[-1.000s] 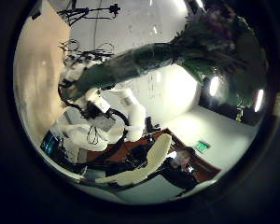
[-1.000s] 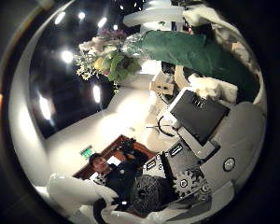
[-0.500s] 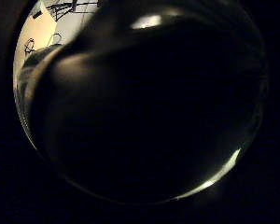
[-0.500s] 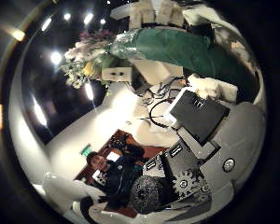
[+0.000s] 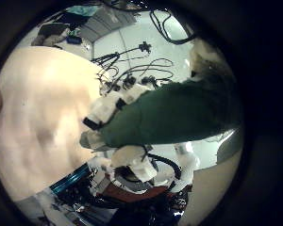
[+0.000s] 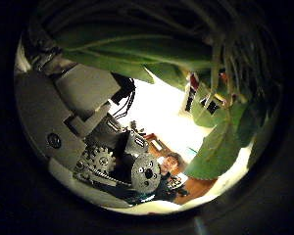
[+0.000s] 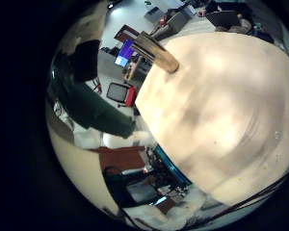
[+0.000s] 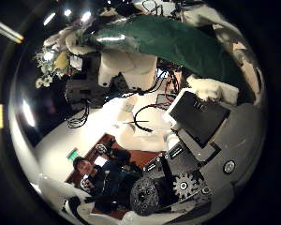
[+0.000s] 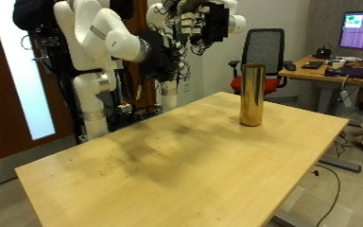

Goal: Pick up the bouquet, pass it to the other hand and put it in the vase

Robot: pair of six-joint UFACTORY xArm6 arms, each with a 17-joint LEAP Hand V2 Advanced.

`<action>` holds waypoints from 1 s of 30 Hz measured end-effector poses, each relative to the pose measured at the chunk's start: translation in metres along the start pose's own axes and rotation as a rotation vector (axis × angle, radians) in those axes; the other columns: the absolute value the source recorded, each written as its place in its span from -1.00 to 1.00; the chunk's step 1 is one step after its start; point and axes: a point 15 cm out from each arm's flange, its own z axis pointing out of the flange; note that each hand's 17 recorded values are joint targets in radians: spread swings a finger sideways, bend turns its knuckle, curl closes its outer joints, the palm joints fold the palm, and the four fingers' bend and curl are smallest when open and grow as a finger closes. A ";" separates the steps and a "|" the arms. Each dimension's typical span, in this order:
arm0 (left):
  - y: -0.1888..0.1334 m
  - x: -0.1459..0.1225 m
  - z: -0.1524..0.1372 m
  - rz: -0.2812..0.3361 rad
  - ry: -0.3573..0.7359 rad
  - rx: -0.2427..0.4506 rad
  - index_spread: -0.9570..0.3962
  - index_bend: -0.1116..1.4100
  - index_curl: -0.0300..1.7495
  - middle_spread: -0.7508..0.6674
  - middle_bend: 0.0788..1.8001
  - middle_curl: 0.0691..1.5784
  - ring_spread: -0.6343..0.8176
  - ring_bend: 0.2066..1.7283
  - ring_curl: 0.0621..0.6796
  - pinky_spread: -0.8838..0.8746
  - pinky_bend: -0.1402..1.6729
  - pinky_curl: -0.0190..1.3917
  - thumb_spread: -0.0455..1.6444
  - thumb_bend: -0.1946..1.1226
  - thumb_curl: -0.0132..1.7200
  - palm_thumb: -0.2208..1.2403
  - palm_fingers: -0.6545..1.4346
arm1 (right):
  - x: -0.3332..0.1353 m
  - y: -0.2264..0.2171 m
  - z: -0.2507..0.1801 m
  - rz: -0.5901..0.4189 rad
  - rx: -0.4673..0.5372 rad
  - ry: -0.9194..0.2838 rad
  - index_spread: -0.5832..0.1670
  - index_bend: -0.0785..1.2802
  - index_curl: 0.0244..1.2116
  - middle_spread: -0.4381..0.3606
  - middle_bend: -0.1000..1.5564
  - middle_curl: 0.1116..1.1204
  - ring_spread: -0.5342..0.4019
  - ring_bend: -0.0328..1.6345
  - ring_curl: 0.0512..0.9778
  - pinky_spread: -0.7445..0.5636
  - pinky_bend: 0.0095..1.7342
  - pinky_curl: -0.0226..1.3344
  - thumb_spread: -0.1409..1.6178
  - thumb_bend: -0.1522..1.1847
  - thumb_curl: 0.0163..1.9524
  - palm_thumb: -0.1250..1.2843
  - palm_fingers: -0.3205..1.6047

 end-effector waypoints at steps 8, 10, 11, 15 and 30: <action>-0.001 0.013 -0.013 0.096 -0.066 0.046 -0.48 0.04 -0.22 -0.64 0.28 0.05 -0.69 0.66 0.57 -0.65 0.46 -0.07 -0.49 -0.73 -0.16 0.79 0.65 | 0.013 0.001 -0.007 0.084 0.120 -0.081 -0.22 -0.29 0.28 -0.31 0.25 0.10 -0.36 0.56 0.02 -0.59 0.27 0.22 0.16 -0.81 -0.31 0.39 -0.19; 0.000 0.015 -0.016 0.117 -0.090 0.054 -0.52 0.04 -0.16 -0.63 0.29 0.06 -0.69 0.66 0.59 -0.64 0.47 -0.06 -0.52 -0.74 -0.14 0.80 0.64 | 0.016 0.001 -0.007 0.104 0.144 -0.104 -0.19 -0.44 0.04 -0.08 -0.12 -0.19 -0.07 0.17 -0.23 -0.22 -0.07 0.08 0.23 -0.81 -0.37 0.37 -0.78; -0.001 0.016 -0.017 0.125 -0.097 0.061 -0.55 0.02 -0.10 -0.63 0.29 0.07 -0.69 0.67 0.60 -0.64 0.47 -0.05 -0.55 -0.73 -0.11 0.80 0.63 | 0.016 0.001 -0.007 0.114 0.154 -0.116 -0.19 -0.47 -0.02 -0.05 -0.16 -0.23 -0.03 0.13 -0.28 -0.16 -0.11 0.04 0.24 -0.81 -0.38 0.37 -0.75; -0.001 0.023 -0.024 0.174 -0.122 0.095 -0.60 -0.02 0.03 -0.63 0.31 0.09 -0.68 0.68 0.63 -0.63 0.47 -0.03 -0.60 -0.74 -0.07 0.81 0.62 | 0.013 -0.004 -0.007 0.127 0.191 -0.157 -0.14 -0.62 -0.21 0.19 -0.44 -0.45 0.33 -0.21 -0.52 0.32 -0.37 -0.18 0.26 -0.81 -0.43 0.38 -0.80; -0.014 0.077 -0.097 0.367 -0.297 0.379 -0.73 -0.23 0.41 -0.61 0.32 0.09 -0.68 0.67 0.68 -0.63 0.44 0.01 -0.69 -0.74 0.02 0.82 0.62 | 0.015 -0.026 -0.019 0.140 0.310 -0.183 -0.11 -0.67 -0.57 0.44 -0.66 -0.62 0.56 -0.51 -0.64 0.61 -0.56 -0.43 0.26 -0.81 -0.49 0.41 -0.71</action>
